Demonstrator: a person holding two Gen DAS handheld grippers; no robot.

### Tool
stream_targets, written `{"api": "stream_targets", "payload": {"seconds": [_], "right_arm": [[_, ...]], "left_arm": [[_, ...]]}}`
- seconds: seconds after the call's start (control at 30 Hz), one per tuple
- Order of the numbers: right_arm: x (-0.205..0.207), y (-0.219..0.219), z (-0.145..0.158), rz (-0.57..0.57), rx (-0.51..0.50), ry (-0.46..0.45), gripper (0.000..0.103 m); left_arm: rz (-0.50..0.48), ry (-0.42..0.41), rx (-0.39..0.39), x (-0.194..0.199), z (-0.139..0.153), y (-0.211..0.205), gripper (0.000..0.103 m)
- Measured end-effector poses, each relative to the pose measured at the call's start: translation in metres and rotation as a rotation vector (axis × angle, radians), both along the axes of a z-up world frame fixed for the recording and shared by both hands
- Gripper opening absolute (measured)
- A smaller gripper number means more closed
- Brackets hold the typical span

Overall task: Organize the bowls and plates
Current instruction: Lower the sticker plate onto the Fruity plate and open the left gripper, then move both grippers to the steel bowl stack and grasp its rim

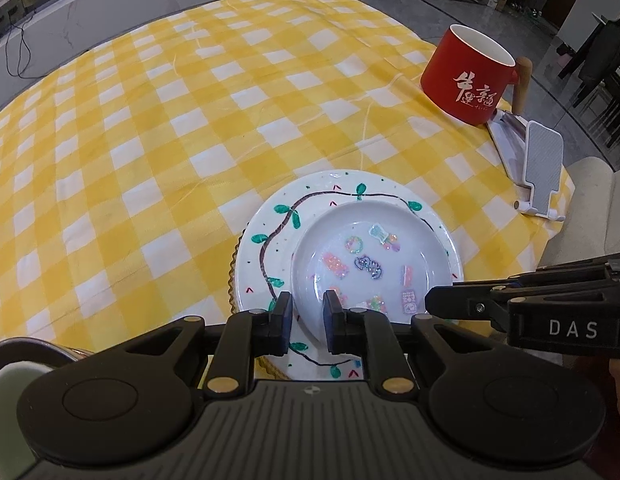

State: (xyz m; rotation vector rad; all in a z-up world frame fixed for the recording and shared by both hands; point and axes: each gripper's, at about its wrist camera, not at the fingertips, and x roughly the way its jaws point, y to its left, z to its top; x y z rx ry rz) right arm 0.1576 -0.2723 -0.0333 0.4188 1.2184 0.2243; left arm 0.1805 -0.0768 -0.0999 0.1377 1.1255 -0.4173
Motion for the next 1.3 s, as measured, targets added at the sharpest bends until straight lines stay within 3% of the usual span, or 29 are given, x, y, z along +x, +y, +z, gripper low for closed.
{"api": "stream_targets", "payload": {"seconds": [0.07, 0.13, 0.37, 0.53, 0.8, 0.87, 1.0, 1.1, 1.2, 1.3], "right_arm": [[0.000, 0.000, 0.002, -0.006, -0.002, 0.002, 0.020], [-0.001, 0.000, 0.005, -0.013, 0.000, -0.009, 0.027], [-0.006, 0.002, 0.010, -0.022, -0.037, -0.015, 0.029], [-0.010, 0.003, 0.019, -0.029, -0.093, -0.055, 0.040], [-0.019, 0.006, 0.039, -0.035, -0.103, -0.105, 0.060], [-0.023, 0.012, 0.049, -0.017, -0.101, -0.135, 0.062], [-0.026, 0.028, 0.065, 0.036, -0.064, -0.178, 0.066], [-0.023, 0.046, 0.072, 0.095, -0.031, -0.182, 0.067], [-0.017, 0.074, 0.076, 0.194, -0.008, -0.175, 0.073], [-0.011, 0.108, 0.074, 0.311, 0.000, -0.150, 0.076]], "left_arm": [[-0.002, -0.016, 0.018, -0.002, 0.001, -0.002, 0.019], [-0.003, -0.021, 0.037, -0.002, 0.001, -0.003, 0.031], [0.001, -0.054, 0.043, -0.003, 0.008, 0.001, 0.041], [0.019, -0.124, 0.026, -0.006, 0.022, 0.006, 0.063], [0.057, -0.207, -0.017, -0.020, 0.055, 0.024, 0.069], [0.109, -0.232, -0.036, -0.026, 0.070, 0.038, 0.069], [0.309, -0.273, -0.068, -0.035, 0.101, 0.079, 0.070], [0.422, -0.261, -0.015, -0.044, 0.113, 0.107, 0.070], [0.528, -0.246, -0.001, -0.059, 0.109, 0.133, 0.070], [0.651, -0.174, -0.084, -0.067, 0.092, 0.161, 0.068]]}}
